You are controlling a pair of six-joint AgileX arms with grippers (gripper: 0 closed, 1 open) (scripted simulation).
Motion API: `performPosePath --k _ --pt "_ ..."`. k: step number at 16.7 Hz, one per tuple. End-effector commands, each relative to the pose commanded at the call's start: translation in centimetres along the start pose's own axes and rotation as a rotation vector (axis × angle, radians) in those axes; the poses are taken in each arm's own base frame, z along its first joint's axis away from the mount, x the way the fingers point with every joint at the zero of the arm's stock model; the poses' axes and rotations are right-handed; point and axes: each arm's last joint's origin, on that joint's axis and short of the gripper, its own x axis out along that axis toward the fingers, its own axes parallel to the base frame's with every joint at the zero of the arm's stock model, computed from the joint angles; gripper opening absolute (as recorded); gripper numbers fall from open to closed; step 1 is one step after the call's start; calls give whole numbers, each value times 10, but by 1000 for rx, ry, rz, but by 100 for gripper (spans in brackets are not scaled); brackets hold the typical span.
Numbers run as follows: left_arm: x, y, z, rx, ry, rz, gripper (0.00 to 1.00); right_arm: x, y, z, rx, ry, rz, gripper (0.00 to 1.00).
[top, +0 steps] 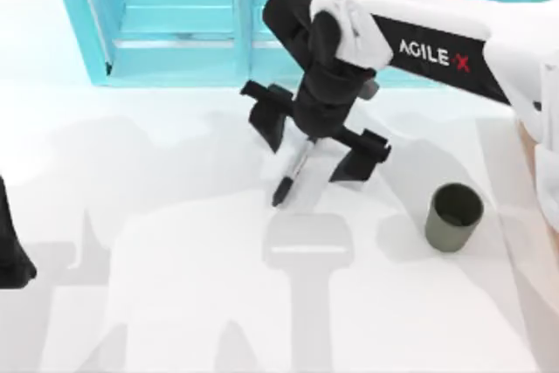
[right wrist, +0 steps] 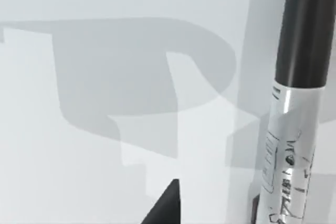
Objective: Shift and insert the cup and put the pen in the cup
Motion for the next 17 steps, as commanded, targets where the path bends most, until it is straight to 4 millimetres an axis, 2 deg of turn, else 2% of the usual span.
performPosePath --k 5,13,14,17 --pt "0 0 0 0 0 0 100 0 0 0 0 0 0 2" --pt "0 0 0 0 0 0 100 0 0 0 0 0 0 0" --pt "0 0 0 0 0 0 100 -36 -5 0 -25 -28 -29 0" --pt "0 0 0 0 0 0 100 -44 -6 -13 -25 -20 -45 0"
